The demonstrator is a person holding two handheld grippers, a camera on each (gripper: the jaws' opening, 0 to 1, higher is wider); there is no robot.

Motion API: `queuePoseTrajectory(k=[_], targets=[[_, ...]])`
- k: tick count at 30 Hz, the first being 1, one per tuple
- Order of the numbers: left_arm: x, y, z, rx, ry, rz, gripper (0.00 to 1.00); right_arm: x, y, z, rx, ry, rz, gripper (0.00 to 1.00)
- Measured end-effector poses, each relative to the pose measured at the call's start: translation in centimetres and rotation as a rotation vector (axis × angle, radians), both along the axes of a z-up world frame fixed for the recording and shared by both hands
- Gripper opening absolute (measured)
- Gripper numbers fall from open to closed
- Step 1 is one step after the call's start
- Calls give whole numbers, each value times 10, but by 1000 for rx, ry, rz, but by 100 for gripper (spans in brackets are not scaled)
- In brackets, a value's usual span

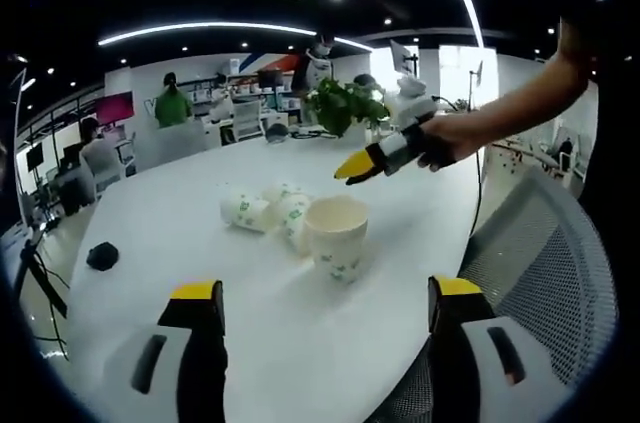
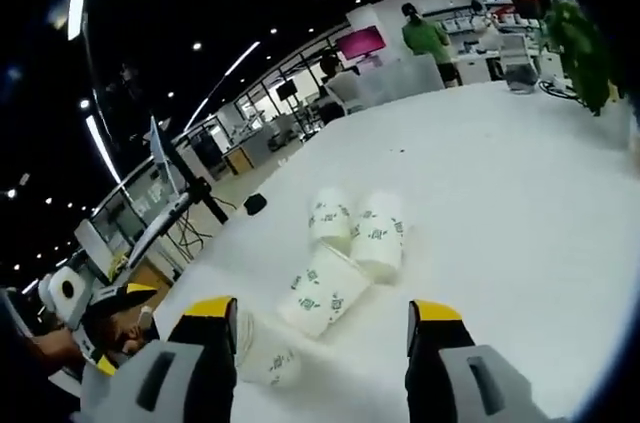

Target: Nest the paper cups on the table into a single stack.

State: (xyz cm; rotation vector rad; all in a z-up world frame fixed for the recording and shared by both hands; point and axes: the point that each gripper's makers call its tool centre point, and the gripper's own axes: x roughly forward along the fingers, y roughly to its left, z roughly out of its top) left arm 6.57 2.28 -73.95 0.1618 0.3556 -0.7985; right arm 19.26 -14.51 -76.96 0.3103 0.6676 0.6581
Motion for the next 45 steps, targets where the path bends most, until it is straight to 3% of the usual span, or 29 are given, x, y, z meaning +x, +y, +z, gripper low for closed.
queuePoseTrajectory(k=[10,16,24,33,40,45], targets=[[-4,-5,-2,20,1,-17,83,20,7,-19,19,84,-23,66],[-5,-7,-4,18,9,-30,82,22,19,-24,18,143,-27,58],[-7,-10,-6,18,21,-49,83,23,26,-33,27,218,-60,58],[-9,-11,-8,18,38,-58,82,35,38,-44,1,245,-65,58],[-10,-12,-10,26,44,-66,81,39,43,-53,-40,256,-61,52],[-10,-12,-12,29,48,-66,81,42,42,-55,-16,285,-88,49]])
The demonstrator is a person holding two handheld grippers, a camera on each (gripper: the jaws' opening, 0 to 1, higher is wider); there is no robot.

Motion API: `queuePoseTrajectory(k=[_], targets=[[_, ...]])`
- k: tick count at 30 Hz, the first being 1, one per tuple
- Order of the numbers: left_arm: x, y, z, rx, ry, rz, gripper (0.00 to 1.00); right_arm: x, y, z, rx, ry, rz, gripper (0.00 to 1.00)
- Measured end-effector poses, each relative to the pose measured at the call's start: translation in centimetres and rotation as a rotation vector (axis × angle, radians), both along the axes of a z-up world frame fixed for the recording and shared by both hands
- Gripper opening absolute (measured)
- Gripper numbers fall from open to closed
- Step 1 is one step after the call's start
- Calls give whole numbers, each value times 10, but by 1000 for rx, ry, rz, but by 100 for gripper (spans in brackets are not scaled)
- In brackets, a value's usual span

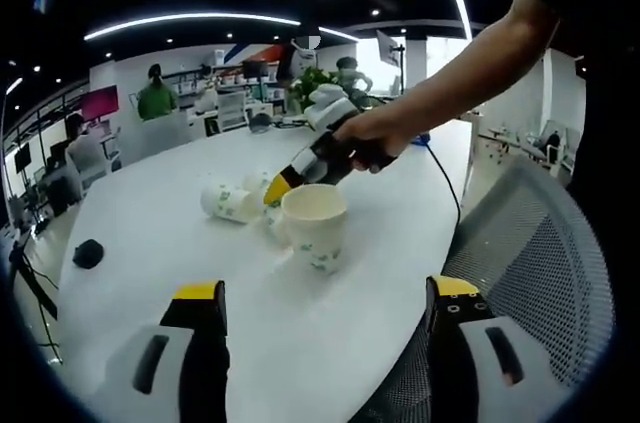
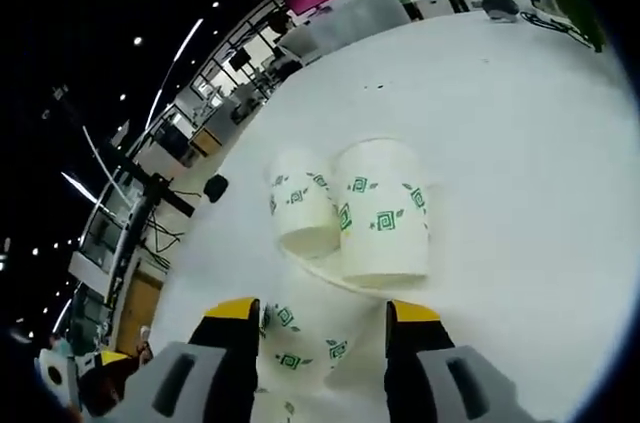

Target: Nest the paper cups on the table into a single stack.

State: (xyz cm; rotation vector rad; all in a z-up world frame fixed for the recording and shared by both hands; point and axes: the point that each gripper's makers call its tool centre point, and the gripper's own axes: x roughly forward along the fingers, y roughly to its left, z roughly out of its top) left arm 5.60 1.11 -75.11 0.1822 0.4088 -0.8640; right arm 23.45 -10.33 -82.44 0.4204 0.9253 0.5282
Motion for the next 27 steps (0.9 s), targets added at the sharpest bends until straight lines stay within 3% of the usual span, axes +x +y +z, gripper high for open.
queuePoseTrajectory(k=[17,27], targets=[[3,3,1,-10,-6,19,80,-3,9,-5,-1,24,26,41],[3,4,2,-14,-5,17,80,-3,13,7,19,0,25,40]])
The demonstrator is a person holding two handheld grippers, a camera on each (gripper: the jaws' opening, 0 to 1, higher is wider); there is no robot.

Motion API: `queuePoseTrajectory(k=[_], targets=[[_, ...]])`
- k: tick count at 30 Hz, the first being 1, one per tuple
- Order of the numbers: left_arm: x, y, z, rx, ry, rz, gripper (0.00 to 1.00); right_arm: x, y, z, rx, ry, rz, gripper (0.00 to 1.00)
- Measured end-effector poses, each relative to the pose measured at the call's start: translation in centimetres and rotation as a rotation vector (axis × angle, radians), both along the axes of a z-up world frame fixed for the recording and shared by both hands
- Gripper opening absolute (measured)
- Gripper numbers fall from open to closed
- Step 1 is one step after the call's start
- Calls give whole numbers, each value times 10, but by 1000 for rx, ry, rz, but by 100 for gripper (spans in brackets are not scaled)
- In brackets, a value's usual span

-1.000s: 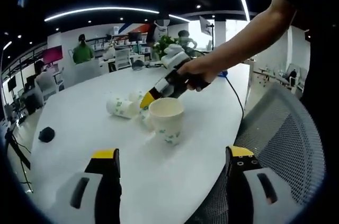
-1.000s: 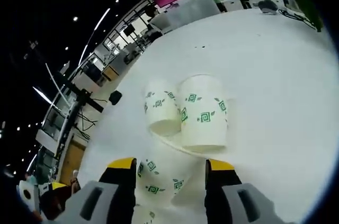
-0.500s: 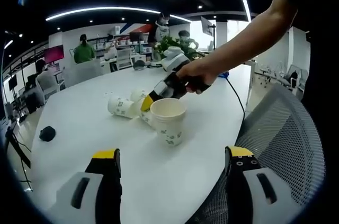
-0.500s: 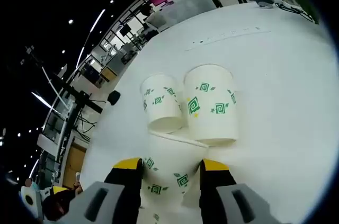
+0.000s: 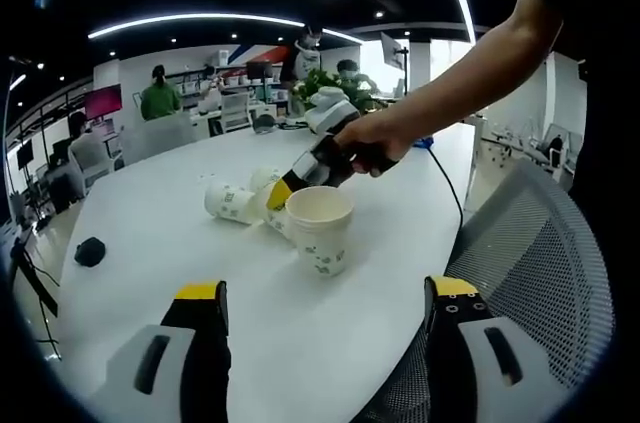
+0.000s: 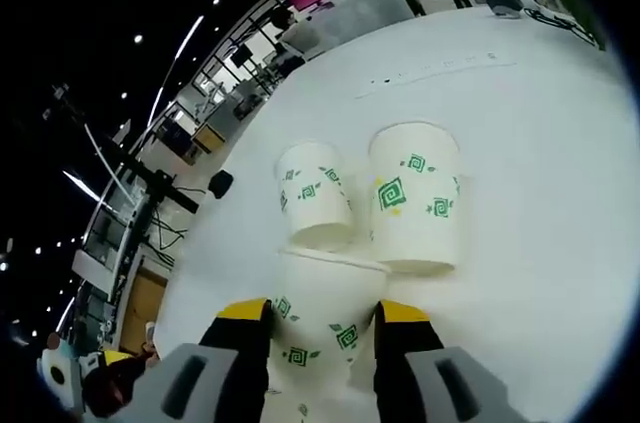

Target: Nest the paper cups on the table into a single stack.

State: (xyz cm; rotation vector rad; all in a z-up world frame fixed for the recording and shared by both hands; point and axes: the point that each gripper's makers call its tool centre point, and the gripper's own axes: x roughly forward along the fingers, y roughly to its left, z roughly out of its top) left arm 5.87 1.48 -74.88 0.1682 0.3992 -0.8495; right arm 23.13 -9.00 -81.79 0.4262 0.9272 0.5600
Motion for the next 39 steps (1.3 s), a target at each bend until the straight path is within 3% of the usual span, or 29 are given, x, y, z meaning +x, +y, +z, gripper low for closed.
queuePoseTrajectory(k=[11,23,39], targets=[[-2,0,0,5,-1,-10,79,1,6,18,36,-35,-5,40],[-3,-1,3,-11,-8,-10,80,10,6,54,78,-157,-26,39],[-2,-2,8,-56,6,-3,86,-10,14,91,115,-259,27,39]])
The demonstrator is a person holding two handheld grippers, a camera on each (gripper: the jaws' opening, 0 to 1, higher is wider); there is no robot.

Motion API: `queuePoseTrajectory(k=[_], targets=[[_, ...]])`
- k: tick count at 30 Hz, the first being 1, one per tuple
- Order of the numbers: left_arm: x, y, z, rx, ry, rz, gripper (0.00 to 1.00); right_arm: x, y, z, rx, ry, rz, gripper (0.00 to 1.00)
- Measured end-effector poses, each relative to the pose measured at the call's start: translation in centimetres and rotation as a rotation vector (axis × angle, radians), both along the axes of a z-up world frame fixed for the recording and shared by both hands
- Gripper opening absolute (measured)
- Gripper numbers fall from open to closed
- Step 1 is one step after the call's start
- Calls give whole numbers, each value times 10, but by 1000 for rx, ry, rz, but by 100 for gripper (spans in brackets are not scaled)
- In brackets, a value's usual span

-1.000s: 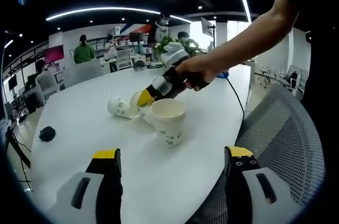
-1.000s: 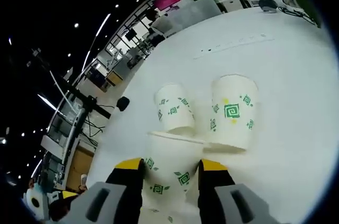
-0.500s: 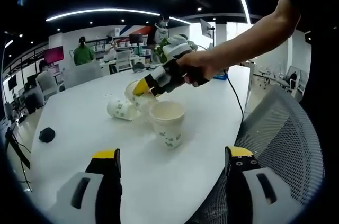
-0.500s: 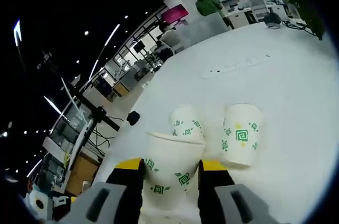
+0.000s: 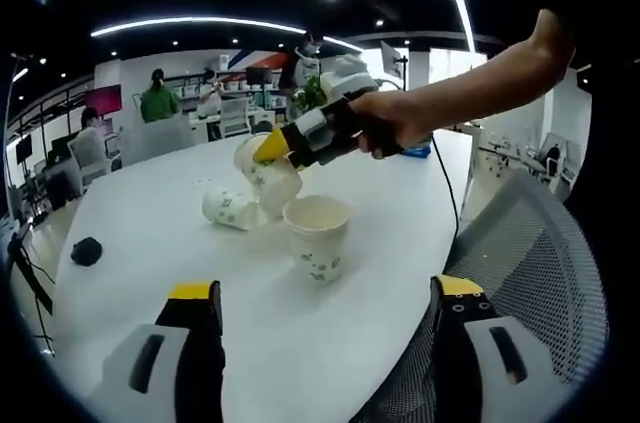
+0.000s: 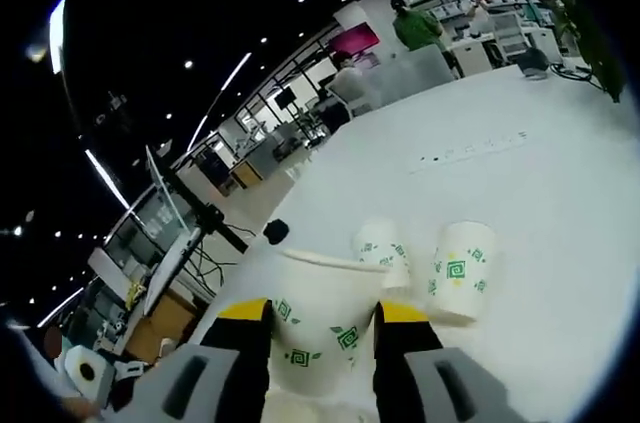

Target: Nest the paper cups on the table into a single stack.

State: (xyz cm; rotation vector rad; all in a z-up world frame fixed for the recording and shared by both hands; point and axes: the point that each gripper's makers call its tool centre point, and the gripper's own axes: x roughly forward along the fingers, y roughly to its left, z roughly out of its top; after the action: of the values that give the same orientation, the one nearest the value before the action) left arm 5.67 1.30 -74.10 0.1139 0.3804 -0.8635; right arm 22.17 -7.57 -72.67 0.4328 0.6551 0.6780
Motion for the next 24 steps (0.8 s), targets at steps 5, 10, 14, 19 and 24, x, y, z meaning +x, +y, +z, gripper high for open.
queuePoseTrajectory(k=[5,10,14,19,24], targets=[[-5,-8,-1,7,11,-35,88,-10,5,6,0,-27,30,39],[-8,-12,0,-15,26,-53,91,-22,13,11,7,-49,54,39],[-5,-11,3,-50,43,-45,94,-27,16,14,7,-75,78,39],[0,-11,9,-74,46,-38,95,-34,16,16,11,-91,97,39],[9,-12,22,-79,30,-49,90,-39,11,14,4,-99,99,39]])
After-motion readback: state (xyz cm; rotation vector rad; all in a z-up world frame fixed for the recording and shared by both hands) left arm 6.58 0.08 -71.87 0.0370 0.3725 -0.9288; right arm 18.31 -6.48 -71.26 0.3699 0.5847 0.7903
